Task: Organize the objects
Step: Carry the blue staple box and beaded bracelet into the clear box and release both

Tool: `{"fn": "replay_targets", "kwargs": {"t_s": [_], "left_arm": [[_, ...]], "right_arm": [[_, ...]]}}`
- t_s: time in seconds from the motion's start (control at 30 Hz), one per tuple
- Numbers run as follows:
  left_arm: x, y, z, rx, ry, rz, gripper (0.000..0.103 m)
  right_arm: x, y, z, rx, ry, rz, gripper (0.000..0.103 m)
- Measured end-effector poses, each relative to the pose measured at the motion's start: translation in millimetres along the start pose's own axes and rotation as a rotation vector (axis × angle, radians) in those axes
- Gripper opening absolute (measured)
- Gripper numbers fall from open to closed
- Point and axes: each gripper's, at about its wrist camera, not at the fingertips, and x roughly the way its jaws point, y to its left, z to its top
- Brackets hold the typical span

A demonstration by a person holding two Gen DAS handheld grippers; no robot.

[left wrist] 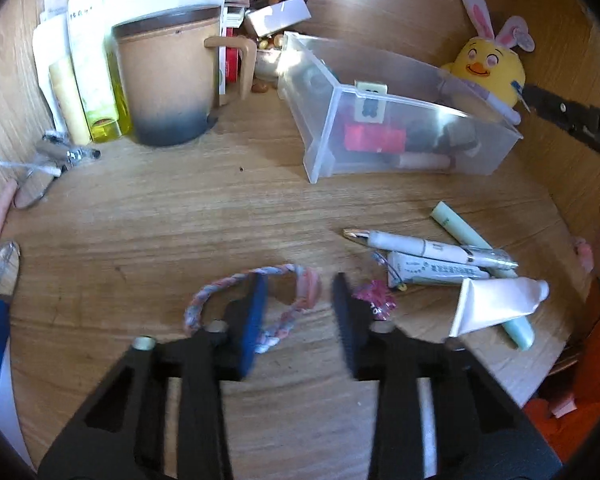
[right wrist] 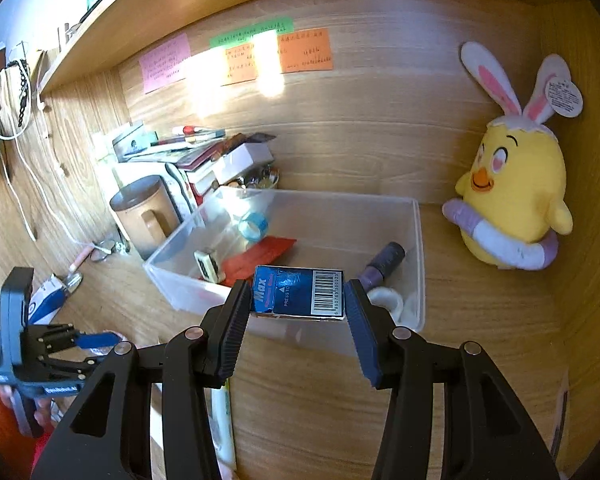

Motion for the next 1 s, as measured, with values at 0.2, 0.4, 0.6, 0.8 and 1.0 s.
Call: {"fn": "replay_targets", "kwargs": {"t_s": [0.2,0.4,0.6,0.8,1.0], "left_arm": [[3.4,3.0,5.9,-0.003,-0.023,0.022,0.011],[-8.6,2.7,25.3,-0.012,-0.089,0.007,0.011],[-27.0,-3.1,52.5,-0.017,-0.181,-0.026,0.011],[-30.3,-21.1,77.6,0.026,-0.226,-0.015,0.011],[-17.9,-39.9,106.6,0.067,-0.222,-0.046,0.011]], "right_arm": [[16.7,0.8,9.8,-0.005,0.019,-0.011,0.045],[35.2,-5.6,21.1,0.0,0.048,-0.024,0.045],[56.2,-9.0,29.2,-0.024,0.091,-0.048,0.045],[80.4,-13.3,31.1,-0.041,0.141,-0.079,0.045],[98.6,-14.7,30.2,-0.056,0.19,-0.068,0.045]]}}
